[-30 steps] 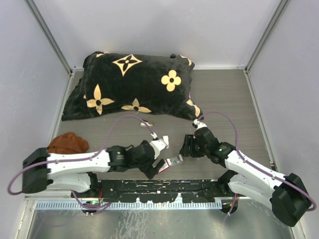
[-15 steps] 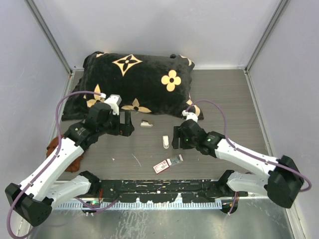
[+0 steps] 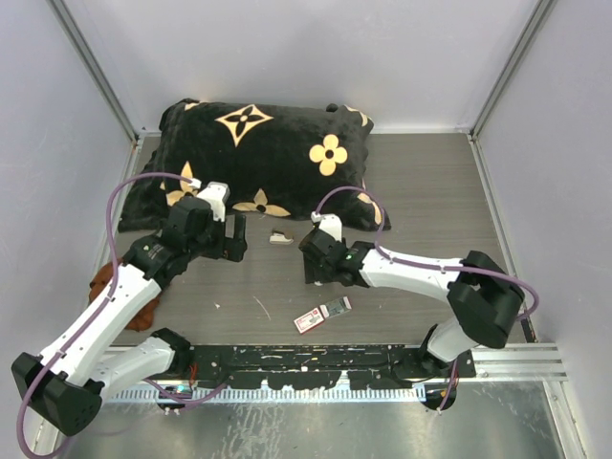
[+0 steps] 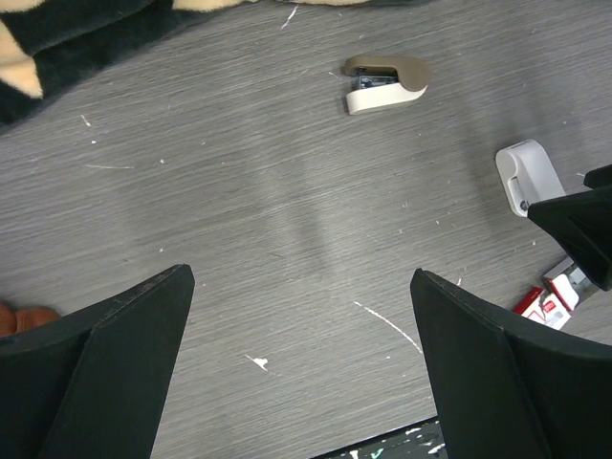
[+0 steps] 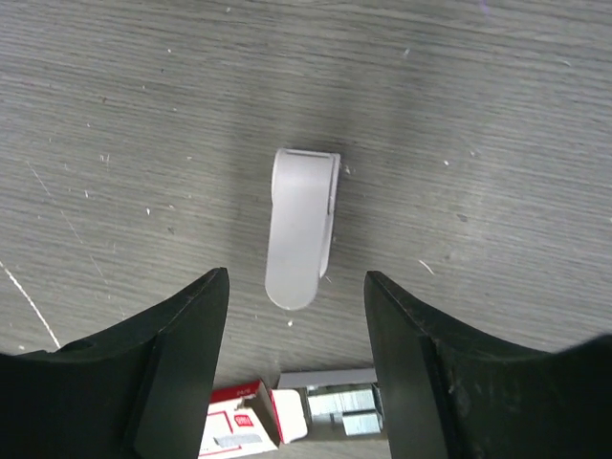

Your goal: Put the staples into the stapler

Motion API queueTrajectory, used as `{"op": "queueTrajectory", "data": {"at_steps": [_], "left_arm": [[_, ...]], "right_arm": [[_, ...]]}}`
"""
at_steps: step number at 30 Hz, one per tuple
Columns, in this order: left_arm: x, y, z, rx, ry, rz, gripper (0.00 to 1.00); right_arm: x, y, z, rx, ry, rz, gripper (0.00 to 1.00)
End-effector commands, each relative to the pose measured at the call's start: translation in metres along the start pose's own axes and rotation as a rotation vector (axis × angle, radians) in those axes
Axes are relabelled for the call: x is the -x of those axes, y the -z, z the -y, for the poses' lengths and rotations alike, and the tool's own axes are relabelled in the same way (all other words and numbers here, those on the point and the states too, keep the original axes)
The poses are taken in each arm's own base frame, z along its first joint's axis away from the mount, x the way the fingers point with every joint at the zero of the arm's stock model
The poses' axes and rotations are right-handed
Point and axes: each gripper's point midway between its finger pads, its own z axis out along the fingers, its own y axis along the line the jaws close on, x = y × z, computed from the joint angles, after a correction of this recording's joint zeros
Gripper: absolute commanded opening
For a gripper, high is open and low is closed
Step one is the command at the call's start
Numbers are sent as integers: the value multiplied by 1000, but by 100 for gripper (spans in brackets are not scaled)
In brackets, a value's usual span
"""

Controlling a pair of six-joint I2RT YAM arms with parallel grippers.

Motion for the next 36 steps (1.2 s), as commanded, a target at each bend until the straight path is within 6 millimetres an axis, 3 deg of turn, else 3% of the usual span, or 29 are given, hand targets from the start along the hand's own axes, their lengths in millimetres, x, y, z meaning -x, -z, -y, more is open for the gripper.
{"op": "queueTrajectory", "data": {"at_steps": [1, 15, 20, 25, 29, 36], "left_arm": [[8, 8, -7, 27, -25, 47, 99], [7, 14, -4, 4, -11, 66, 99], [7, 15, -3, -2, -5, 66, 99], [-1, 13, 11, -74, 76, 66, 98], [-11, 15, 39, -231, 155, 37, 97], [-14, 40, 88, -497, 410, -14, 96]], "right_arm": [[21, -5, -15, -26, -10, 69, 60], [11, -18, -12, -124, 12, 55, 35], [15, -12, -13, -123, 5, 59, 15], [34, 14, -33, 19, 23, 96, 3], [40, 42, -58, 220, 158, 96, 0], [30, 104, -78, 550, 447, 125, 1]]}}
